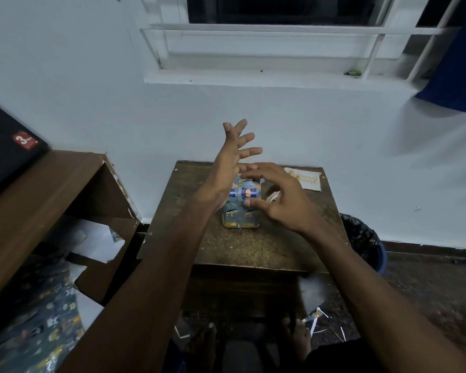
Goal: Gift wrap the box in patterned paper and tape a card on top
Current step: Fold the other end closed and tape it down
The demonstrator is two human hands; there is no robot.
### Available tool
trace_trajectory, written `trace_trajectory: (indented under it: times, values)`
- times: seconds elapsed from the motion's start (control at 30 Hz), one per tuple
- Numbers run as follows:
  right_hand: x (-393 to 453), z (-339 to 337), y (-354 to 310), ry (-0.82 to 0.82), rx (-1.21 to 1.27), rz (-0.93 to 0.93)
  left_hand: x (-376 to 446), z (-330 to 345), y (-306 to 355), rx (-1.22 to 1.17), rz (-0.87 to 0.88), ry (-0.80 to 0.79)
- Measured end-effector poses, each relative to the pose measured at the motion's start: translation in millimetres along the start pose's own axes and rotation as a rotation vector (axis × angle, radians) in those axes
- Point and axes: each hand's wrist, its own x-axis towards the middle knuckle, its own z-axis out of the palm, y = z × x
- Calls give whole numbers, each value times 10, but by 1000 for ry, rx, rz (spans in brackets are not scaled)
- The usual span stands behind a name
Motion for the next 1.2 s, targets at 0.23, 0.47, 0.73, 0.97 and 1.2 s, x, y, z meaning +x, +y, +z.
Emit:
trace_trajectory:
  times: [0.23,0.47,0.73,0.97,1.2]
  values:
    - [-44,104,65,146,-11,-18,-94,-52,69,32,95,166]
    - [-36,107,109,179,106,49,-366,-90,-20,93,-58,241]
    - [-53,106,91,183,117,58,-477,-89,-91,155,-115,275]
    - [-56,72,47,171,129,88,-456,-75,-143,214,-118,272]
    - [-76,48,0,196,140,65,-447,-96,-179,264,-125,286]
